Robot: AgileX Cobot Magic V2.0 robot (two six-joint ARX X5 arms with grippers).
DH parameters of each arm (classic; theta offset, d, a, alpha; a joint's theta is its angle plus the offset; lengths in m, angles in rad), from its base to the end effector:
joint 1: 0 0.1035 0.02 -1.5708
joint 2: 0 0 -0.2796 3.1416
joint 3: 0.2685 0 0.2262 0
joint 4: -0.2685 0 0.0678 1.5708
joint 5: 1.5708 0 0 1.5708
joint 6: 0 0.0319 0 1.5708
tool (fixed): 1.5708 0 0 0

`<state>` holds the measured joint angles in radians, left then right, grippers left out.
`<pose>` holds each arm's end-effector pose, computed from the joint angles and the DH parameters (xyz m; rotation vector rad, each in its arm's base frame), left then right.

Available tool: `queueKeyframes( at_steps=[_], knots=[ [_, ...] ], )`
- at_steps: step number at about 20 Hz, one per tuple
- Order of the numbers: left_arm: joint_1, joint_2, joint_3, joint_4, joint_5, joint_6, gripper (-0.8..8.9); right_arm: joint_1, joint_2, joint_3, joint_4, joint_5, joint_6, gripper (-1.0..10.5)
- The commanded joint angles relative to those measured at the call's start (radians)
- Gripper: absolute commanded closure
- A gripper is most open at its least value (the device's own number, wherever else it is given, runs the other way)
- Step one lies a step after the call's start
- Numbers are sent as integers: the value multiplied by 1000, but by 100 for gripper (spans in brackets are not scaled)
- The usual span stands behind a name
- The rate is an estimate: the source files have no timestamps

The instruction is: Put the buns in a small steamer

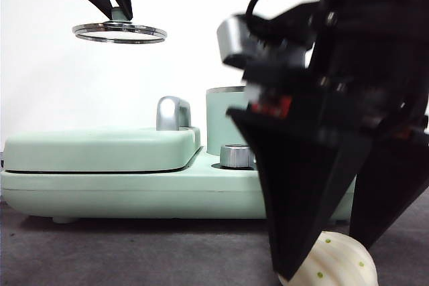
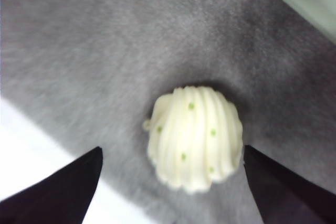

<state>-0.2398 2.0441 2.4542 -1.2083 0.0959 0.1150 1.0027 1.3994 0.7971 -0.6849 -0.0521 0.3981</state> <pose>0.3811 -0.0963 0.4231 0.1654 0.7810 -0.3635 0.1137 0.1812 0.2092 -0.2915 1.3260 0.6362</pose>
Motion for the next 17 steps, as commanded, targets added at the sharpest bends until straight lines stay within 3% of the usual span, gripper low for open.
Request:
queueKeyframes(
  at_steps=[1, 3, 7, 12, 17],
  knots=[
    [-3, -10, 41, 19, 1, -4, 735, 2, 39, 6, 31, 4, 5, 581],
    [-3, -10, 41, 19, 1, -4, 735, 2, 48, 6, 38, 7, 5, 721],
    [-3, -10, 41, 19, 1, -4, 735, 2, 48, 6, 34, 19, 10, 826],
    [-3, -10, 41, 19, 1, -4, 735, -22, 42, 85, -64, 0, 15, 837],
    [-3, -10, 41, 19, 1, -4, 735, -121, 45, 411, -354, 1, -50, 837]
  ],
)
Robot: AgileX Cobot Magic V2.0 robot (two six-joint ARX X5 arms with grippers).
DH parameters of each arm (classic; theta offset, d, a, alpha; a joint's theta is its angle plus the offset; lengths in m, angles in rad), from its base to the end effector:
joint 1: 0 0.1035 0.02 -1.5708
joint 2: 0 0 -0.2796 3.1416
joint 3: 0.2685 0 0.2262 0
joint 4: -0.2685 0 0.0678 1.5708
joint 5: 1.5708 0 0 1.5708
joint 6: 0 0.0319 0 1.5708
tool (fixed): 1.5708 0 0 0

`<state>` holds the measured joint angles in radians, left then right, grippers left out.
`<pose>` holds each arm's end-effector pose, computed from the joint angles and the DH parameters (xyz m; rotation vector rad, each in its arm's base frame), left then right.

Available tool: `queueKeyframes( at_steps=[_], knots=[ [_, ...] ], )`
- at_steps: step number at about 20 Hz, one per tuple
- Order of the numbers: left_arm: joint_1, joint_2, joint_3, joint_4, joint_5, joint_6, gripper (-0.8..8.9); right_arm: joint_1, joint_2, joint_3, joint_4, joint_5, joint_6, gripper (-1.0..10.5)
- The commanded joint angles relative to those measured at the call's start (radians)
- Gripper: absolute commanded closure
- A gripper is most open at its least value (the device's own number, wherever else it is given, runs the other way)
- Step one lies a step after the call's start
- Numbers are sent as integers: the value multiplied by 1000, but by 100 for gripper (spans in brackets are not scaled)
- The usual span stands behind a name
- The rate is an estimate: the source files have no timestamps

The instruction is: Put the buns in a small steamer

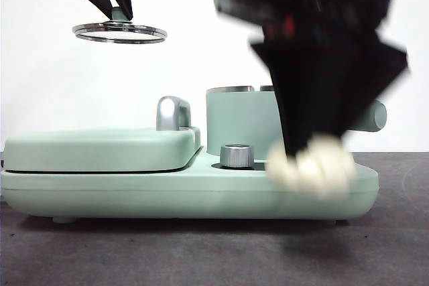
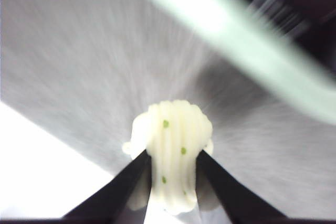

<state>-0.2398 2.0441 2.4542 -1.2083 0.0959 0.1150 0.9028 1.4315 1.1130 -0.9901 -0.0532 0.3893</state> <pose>0.3811 -0.0963 0.4231 0.1654 0.7810 -0.3635 0.1429 0.1839 0.2728 -0.2409 1.3484 0.5503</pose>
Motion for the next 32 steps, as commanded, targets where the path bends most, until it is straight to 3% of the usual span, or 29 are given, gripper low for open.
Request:
queueKeyframes(
  at_steps=[1, 6, 12, 24, 28, 32],
  knots=[
    [-3, -10, 41, 20, 1, -5, 735, -51, 14, 158, -77, 1, -68, 837],
    [-4, -10, 41, 20, 1, -16, 735, -243, 139, 517, -209, 11, -231, 837],
    [-4, -10, 41, 20, 1, -16, 735, -357, 369, 766, -256, 44, -326, 836],
    [-3, -10, 41, 23, 1, -16, 735, -388, 550, 773, -190, 107, -352, 828],
    [-3, -10, 41, 24, 1, -16, 735, -391, 556, 773, -188, 107, -345, 667],
    [-3, -10, 41, 23, 1, -16, 735, -391, 556, 773, -188, 107, -345, 661]
  ],
)
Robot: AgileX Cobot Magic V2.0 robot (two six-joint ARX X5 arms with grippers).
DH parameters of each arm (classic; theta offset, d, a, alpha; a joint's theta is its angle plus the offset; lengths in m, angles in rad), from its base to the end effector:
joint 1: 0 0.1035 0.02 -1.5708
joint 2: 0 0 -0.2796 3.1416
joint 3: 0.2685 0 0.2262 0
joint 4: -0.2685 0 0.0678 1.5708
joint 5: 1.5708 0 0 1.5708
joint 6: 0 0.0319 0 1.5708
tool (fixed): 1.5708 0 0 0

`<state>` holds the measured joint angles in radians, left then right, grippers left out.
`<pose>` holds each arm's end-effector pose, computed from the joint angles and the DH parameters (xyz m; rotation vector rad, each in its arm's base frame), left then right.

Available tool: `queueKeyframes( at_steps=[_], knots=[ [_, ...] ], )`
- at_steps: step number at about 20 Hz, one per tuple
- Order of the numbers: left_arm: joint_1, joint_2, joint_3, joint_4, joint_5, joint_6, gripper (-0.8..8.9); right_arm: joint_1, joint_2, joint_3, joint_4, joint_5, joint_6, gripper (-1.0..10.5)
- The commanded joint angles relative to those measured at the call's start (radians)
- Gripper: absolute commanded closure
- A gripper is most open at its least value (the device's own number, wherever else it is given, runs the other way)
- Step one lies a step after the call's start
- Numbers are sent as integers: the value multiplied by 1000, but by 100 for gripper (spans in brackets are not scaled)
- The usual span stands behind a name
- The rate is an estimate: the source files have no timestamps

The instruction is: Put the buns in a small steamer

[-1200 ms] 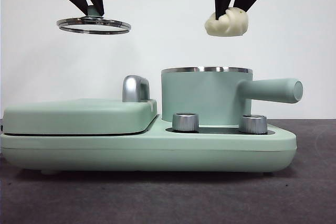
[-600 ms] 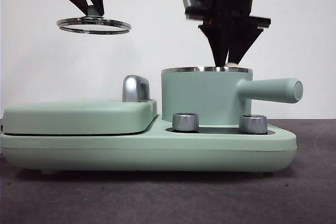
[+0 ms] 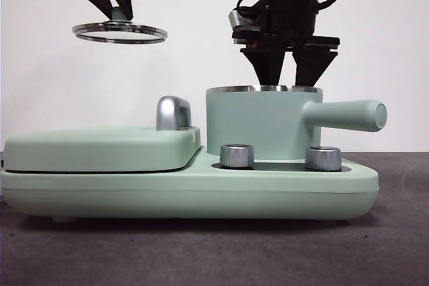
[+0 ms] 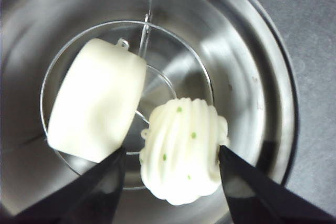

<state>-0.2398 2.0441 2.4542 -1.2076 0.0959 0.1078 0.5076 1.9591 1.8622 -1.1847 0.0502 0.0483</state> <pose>0.3811 -0.0963 0.4231 0.1587 0.7815 -0.3606 0.3304 0.1819 0.3054 -0.3143 1.2490 0.3620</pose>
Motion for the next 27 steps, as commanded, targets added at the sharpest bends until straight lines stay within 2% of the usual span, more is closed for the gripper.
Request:
queueKeyframes(
  at_steps=[1, 5, 10, 13, 16, 21, 27],
  knots=[
    [-3, -10, 41, 22, 1, -9, 735, 4, 28, 25, 6, 3, -4, 661],
    [-3, -10, 41, 23, 1, -12, 735, 4, 20, 53, 0, 3, -3, 656],
    [-3, -10, 41, 23, 1, -16, 735, 4, 13, 221, -107, 2, -3, 512],
    [-5, -10, 41, 22, 1, -17, 735, 5, 3, 331, -216, 0, -4, 512],
    [-20, -10, 41, 22, 1, -19, 735, 4, -57, 340, -233, -6, -5, 512],
    [-64, -10, 41, 18, 1, -20, 735, 6, -270, 230, -234, -31, -5, 512],
    [-150, -10, 41, 18, 1, -22, 735, 8, -686, -92, -233, -35, -3, 512]
  ],
)
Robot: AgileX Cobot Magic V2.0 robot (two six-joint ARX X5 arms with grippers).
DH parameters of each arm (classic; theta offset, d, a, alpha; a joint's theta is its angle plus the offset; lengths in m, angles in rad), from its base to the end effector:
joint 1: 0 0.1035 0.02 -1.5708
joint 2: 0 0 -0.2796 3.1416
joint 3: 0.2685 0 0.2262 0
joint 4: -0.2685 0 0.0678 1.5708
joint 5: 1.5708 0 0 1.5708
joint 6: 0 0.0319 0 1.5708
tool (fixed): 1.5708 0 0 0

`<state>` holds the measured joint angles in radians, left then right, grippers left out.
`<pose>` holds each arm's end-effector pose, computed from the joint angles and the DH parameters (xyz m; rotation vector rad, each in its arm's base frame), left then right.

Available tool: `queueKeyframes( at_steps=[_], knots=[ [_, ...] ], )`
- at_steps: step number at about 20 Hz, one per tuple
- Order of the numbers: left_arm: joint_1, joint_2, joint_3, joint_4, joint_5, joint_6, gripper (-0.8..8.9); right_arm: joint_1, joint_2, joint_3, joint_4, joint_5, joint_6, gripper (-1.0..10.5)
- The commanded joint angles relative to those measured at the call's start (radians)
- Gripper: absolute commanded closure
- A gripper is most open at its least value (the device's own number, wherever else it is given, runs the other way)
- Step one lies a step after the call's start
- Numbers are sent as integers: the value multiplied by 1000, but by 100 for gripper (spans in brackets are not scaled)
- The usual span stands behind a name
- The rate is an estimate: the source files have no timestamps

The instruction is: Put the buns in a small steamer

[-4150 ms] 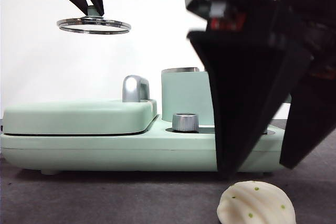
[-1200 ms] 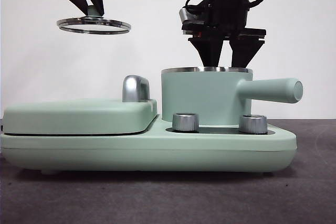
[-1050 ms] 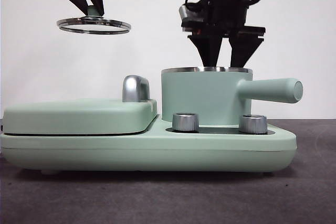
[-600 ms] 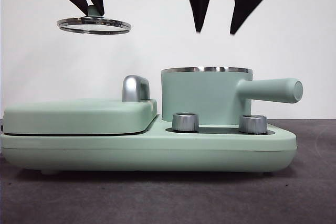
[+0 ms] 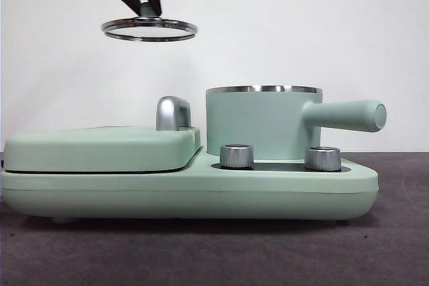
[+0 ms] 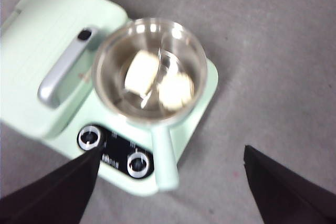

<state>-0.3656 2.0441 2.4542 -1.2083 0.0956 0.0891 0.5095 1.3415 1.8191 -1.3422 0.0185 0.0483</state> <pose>0.3660 -0.1434 0.4231 0.1912 0.7783 -0.4719 0.1638 0.0908 0.4535 -0.1832 0.8528 0.4389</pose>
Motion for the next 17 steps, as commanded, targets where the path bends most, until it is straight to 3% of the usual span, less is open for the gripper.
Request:
queueKeyframes(
  at_steps=[1, 6, 10, 14, 17],
  knots=[
    [-41, -10, 41, 18, 2, -4, 735, 6, -143, -113, -69, -3, 4, 512],
    [-136, -10, 41, 10, 2, -4, 735, 6, -573, -499, 112, -34, 58, 512],
    [-209, -10, 41, -16, 2, -4, 735, 6, -914, -757, 208, -148, 84, 513],
    [-280, -10, 41, -21, 2, -4, 735, 5, -1117, -887, 206, -177, 107, 513],
    [-330, -8, 39, -28, 2, -4, 735, 5, -1162, -904, 206, -176, 125, 513]
  ],
)
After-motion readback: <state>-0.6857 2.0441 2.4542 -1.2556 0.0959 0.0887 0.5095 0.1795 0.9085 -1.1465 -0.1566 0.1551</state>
